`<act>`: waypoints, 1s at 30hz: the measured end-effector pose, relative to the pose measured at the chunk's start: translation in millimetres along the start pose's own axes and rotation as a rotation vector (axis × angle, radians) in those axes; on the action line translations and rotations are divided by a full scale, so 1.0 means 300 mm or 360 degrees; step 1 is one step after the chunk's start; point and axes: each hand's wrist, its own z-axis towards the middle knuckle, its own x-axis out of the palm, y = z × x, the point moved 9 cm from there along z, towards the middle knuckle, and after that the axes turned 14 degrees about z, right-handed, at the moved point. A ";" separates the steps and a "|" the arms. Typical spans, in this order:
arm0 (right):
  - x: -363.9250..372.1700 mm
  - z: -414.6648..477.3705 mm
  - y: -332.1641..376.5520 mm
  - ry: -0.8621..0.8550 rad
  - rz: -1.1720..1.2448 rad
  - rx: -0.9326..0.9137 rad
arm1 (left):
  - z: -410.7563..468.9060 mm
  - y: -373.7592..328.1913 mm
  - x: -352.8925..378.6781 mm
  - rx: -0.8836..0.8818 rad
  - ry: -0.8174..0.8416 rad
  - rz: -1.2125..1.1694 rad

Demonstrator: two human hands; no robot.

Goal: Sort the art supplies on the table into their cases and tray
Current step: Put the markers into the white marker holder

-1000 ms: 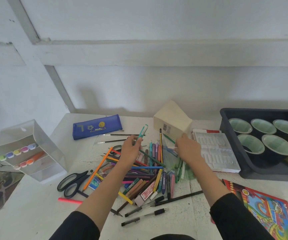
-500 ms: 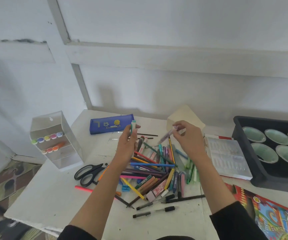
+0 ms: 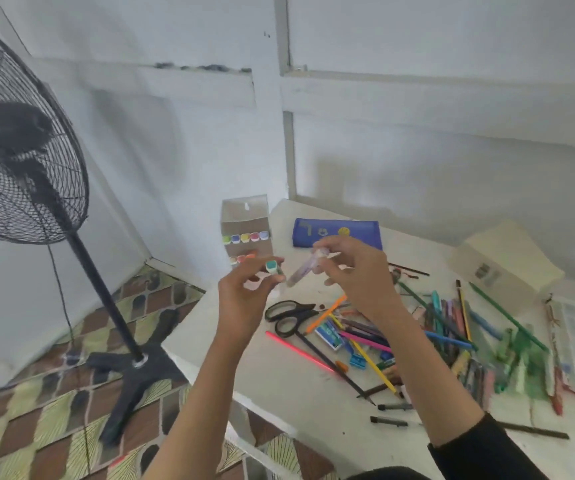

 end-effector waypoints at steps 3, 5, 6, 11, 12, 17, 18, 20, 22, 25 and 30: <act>0.108 0.009 0.037 0.0063 0.0049 -0.0145 | -0.015 0.026 -0.095 0.0049 -0.0140 -0.0051; 0.156 0.011 0.062 0.0113 -0.0029 -0.0274 | -0.012 0.028 -0.127 0.0100 -0.0196 -0.0051; 0.175 0.010 0.070 0.0137 -0.0070 -0.0335 | -0.007 0.030 -0.134 0.0111 -0.0216 -0.0045; 0.244 -0.006 0.067 0.0230 -0.0362 -0.0576 | 0.034 0.043 -0.094 0.0225 -0.0192 0.0129; 0.256 -0.004 0.059 0.0247 -0.0430 -0.0600 | 0.042 0.049 -0.084 0.0270 -0.0209 0.0221; 0.300 0.036 -0.034 0.0351 -0.0716 -0.0431 | 0.073 0.071 -0.031 0.0388 -0.0244 0.0859; 0.312 0.044 -0.054 0.0392 -0.0770 -0.0397 | 0.079 0.072 -0.020 0.0401 -0.0217 0.0949; 0.336 0.061 -0.089 0.0459 -0.0940 -0.0335 | 0.100 0.075 -0.003 0.0361 -0.0104 0.1030; 0.354 0.084 -0.116 0.0498 -0.1191 -0.0290 | 0.128 0.090 0.027 0.0247 0.0063 0.1151; 0.369 0.112 -0.132 0.0517 -0.1481 -0.0311 | 0.163 0.106 0.068 0.0160 0.0266 0.1517; 0.390 0.133 -0.159 0.0542 -0.1708 -0.0294 | 0.184 0.095 0.084 0.0220 0.0473 0.1713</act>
